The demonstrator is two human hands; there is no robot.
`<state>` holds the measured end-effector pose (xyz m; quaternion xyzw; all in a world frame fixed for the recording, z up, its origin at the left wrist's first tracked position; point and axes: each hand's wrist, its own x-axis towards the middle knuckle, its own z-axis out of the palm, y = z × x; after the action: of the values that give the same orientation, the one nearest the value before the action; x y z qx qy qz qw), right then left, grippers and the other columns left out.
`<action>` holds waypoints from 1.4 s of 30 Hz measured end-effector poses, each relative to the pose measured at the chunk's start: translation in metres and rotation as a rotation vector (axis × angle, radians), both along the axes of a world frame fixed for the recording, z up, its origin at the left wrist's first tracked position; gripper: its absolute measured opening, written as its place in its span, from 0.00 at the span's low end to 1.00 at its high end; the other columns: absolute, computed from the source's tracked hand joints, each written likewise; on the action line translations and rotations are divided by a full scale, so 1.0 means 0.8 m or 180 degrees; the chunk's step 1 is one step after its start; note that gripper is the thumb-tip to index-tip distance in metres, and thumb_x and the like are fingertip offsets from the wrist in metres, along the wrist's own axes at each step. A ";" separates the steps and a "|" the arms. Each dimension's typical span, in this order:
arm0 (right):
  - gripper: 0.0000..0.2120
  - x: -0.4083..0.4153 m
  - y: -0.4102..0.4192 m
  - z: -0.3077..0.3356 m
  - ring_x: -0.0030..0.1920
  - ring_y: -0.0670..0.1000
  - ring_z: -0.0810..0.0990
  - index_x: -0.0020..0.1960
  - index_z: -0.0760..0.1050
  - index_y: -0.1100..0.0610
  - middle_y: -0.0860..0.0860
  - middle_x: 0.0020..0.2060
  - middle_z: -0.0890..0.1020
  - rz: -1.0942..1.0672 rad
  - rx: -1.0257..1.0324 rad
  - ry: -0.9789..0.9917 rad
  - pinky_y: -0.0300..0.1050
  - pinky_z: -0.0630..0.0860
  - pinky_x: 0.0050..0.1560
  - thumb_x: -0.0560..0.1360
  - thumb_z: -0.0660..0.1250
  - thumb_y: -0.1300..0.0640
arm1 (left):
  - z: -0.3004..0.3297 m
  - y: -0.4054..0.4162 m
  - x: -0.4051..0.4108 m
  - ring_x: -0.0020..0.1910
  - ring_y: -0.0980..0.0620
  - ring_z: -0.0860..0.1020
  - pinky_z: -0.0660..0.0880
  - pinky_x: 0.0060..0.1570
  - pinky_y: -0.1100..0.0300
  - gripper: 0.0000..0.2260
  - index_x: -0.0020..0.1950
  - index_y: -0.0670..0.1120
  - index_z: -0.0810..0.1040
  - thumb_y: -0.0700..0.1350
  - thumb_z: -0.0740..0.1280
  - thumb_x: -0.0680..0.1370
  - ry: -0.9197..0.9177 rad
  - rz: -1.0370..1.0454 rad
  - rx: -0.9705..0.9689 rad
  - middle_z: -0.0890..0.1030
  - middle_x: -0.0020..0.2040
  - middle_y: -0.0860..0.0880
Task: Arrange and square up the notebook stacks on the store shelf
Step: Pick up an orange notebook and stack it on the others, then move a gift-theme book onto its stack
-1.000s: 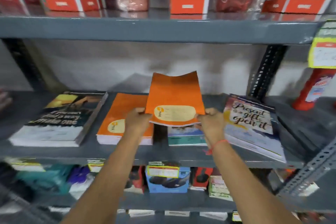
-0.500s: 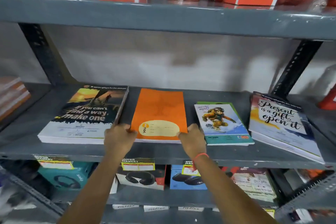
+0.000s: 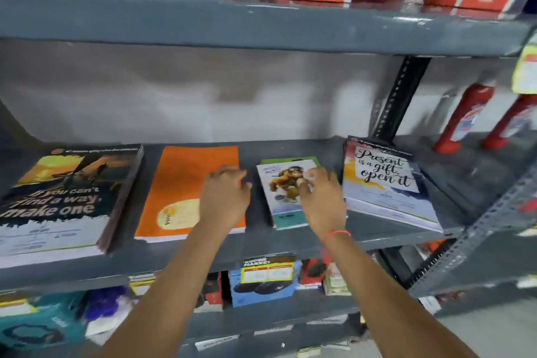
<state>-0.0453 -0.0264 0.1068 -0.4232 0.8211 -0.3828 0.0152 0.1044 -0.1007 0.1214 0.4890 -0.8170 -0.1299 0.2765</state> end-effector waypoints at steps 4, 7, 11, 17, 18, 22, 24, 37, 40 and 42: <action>0.13 -0.113 0.029 -0.012 0.58 0.63 0.73 0.57 0.74 0.61 0.62 0.56 0.76 -0.0387 0.0484 0.0137 0.53 0.70 0.55 0.76 0.60 0.56 | -0.001 0.029 -0.128 0.53 0.39 0.77 0.74 0.47 0.52 0.11 0.47 0.41 0.80 0.40 0.59 0.74 -0.0149 -0.0568 0.0378 0.81 0.52 0.40; 0.17 -0.194 0.061 -0.031 0.61 0.62 0.73 0.62 0.71 0.62 0.62 0.61 0.76 -0.0566 0.1158 -0.0127 0.51 0.69 0.60 0.76 0.58 0.57 | -0.011 0.047 -0.217 0.53 0.37 0.76 0.72 0.48 0.52 0.11 0.46 0.36 0.79 0.40 0.59 0.74 -0.0259 -0.0803 0.0735 0.80 0.50 0.35; 0.20 -0.266 0.092 -0.048 0.63 0.63 0.72 0.65 0.68 0.65 0.64 0.63 0.74 -0.0652 0.1457 -0.0698 0.51 0.67 0.64 0.75 0.57 0.60 | -0.032 0.058 -0.307 0.57 0.36 0.76 0.73 0.52 0.50 0.13 0.57 0.35 0.75 0.38 0.57 0.76 -0.0649 -0.0645 0.1129 0.78 0.58 0.34; 0.20 -0.302 0.100 -0.048 0.65 0.65 0.66 0.65 0.66 0.64 0.64 0.64 0.70 -0.0672 0.1520 -0.0710 0.54 0.66 0.64 0.74 0.59 0.59 | -0.054 0.056 -0.351 0.58 0.38 0.76 0.74 0.53 0.51 0.13 0.58 0.35 0.73 0.37 0.58 0.76 -0.1187 -0.0263 0.1312 0.76 0.61 0.36; 0.20 -0.306 0.100 -0.049 0.65 0.65 0.66 0.65 0.66 0.64 0.64 0.64 0.69 -0.0670 0.1535 -0.0737 0.55 0.65 0.65 0.74 0.58 0.59 | -0.056 0.056 -0.353 0.58 0.38 0.76 0.74 0.53 0.51 0.13 0.58 0.35 0.73 0.37 0.58 0.76 -0.1236 -0.0208 0.1302 0.77 0.60 0.36; 0.21 -0.323 0.094 -0.052 0.65 0.64 0.66 0.65 0.66 0.63 0.63 0.65 0.68 -0.0753 0.1355 -0.1125 0.53 0.65 0.65 0.73 0.58 0.62 | -0.056 0.048 -0.360 0.58 0.38 0.76 0.74 0.53 0.51 0.14 0.58 0.36 0.73 0.38 0.61 0.74 -0.1318 -0.0027 0.1293 0.77 0.60 0.36; 0.21 -0.335 0.088 -0.054 0.65 0.64 0.66 0.65 0.67 0.63 0.63 0.66 0.69 -0.0876 0.1314 -0.1410 0.53 0.66 0.65 0.72 0.59 0.61 | -0.053 0.042 -0.362 0.59 0.38 0.75 0.74 0.55 0.51 0.16 0.59 0.37 0.73 0.40 0.64 0.73 -0.1237 0.0083 0.1336 0.76 0.61 0.37; 0.20 -0.369 0.081 -0.060 0.58 0.64 0.75 0.57 0.75 0.66 0.63 0.57 0.78 -0.1218 0.0884 -0.2408 0.54 0.73 0.55 0.66 0.64 0.62 | -0.025 0.033 -0.358 0.45 0.46 0.76 0.78 0.39 0.54 0.03 0.46 0.41 0.70 0.35 0.58 0.78 0.2152 -0.0205 0.3445 0.75 0.42 0.46; 0.16 -0.376 0.084 -0.048 0.47 0.60 0.77 0.53 0.75 0.68 0.60 0.46 0.79 -0.1186 0.0443 -0.2797 0.55 0.76 0.51 0.66 0.69 0.64 | -0.027 0.035 -0.355 0.39 0.50 0.77 0.79 0.27 0.62 0.07 0.40 0.44 0.70 0.36 0.59 0.77 0.2547 -0.0413 0.3335 0.76 0.41 0.47; 0.12 -0.378 0.088 -0.036 0.36 0.56 0.75 0.49 0.76 0.65 0.57 0.38 0.77 -0.1096 0.0009 -0.3184 0.48 0.76 0.38 0.67 0.70 0.64 | -0.024 0.035 -0.352 0.39 0.49 0.77 0.78 0.24 0.64 0.08 0.39 0.45 0.70 0.36 0.60 0.77 0.2723 -0.0420 0.3235 0.76 0.41 0.47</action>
<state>-0.3475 0.0440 0.0783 -0.0479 0.7716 -0.5338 0.3426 -0.1775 -0.0725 0.1024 0.4128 -0.5007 -0.6980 0.3029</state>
